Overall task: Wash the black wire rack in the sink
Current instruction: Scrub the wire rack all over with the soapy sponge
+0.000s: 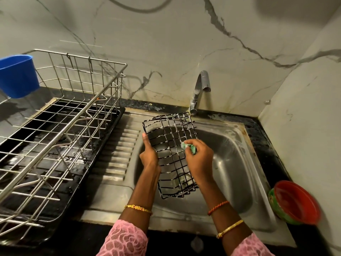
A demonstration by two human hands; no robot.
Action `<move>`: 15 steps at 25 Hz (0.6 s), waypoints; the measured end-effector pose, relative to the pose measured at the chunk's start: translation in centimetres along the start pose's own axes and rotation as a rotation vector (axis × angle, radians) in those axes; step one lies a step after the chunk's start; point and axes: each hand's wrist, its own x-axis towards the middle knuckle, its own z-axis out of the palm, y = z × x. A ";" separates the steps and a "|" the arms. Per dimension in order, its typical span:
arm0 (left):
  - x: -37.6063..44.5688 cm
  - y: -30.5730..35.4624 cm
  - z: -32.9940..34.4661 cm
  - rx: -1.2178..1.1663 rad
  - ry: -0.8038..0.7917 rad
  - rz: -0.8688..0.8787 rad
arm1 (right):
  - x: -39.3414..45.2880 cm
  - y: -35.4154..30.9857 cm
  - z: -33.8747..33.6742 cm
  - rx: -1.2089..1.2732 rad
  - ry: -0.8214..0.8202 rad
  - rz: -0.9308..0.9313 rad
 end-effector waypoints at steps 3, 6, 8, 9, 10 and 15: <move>0.1 -0.2 0.3 0.004 0.021 0.023 | -2.0 -1.7 0.7 -0.023 -0.072 -0.153; -0.2 -0.3 0.3 0.028 0.003 0.033 | -3.5 -2.8 1.8 -0.042 -0.160 -0.312; -0.2 -0.3 0.0 0.030 0.008 0.021 | -3.5 -2.6 2.1 -0.069 -0.161 -0.365; 0.0 -0.3 -0.1 0.016 0.008 0.007 | -3.7 -2.2 2.1 -0.073 -0.148 -0.381; 0.2 -0.4 -0.2 0.011 0.007 -0.008 | -4.1 -1.8 1.8 -0.065 -0.130 -0.384; -0.1 -0.1 0.0 -0.047 -0.024 -0.051 | -5.8 -0.1 0.1 0.017 -0.094 -0.314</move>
